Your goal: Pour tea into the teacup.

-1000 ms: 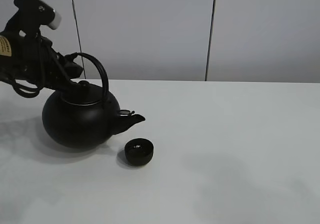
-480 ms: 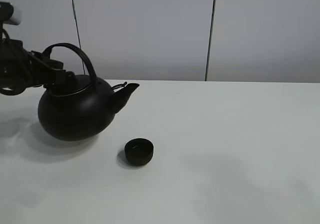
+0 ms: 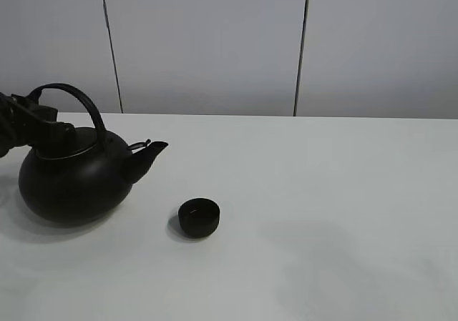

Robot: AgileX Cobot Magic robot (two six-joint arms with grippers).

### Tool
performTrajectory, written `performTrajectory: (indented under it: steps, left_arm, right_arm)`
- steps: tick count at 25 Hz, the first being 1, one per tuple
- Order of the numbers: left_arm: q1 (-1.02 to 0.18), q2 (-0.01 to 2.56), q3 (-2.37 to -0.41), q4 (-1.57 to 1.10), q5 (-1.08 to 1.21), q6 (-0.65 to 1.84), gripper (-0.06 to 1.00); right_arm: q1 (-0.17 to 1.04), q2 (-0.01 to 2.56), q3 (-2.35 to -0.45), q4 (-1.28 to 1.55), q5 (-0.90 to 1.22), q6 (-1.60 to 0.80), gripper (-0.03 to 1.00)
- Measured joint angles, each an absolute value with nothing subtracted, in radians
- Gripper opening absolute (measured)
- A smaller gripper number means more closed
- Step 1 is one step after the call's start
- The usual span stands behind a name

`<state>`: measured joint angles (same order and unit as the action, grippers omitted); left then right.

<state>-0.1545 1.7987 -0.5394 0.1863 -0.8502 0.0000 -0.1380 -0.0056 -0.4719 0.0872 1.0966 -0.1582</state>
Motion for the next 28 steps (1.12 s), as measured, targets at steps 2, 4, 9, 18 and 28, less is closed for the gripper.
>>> performTrajectory:
  steps: [2, 4, 9, 18, 28]
  left_arm:
    - [-0.155, 1.83, -0.538, 0.185, -0.878, 0.0, 0.1]
    - [-0.157, 1.853, -0.532, 0.186, -0.913, 0.0, 0.1]
    - [-0.163, 1.86, -0.525, 0.186, -0.939, 0.0, 0.1]
    - [-0.165, 1.858, -0.526, 0.186, -0.992, -0.012, 0.32]
    - [-0.168, 1.808, -0.45, 0.194, -1.044, -0.031, 0.54]
  right_arm:
    - [-0.138, -0.006, -0.472, 0.087, 1.097, -0.158, 0.66]
    - [-0.138, -0.006, -0.472, 0.087, 1.097, -0.158, 0.66]
    - [-0.138, -0.006, -0.472, 0.087, 1.097, -0.158, 0.66]
    - [-0.138, -0.006, -0.472, 0.087, 1.097, -0.158, 0.66]
    - [-0.138, -0.006, -0.472, 0.087, 1.097, -0.158, 0.66]
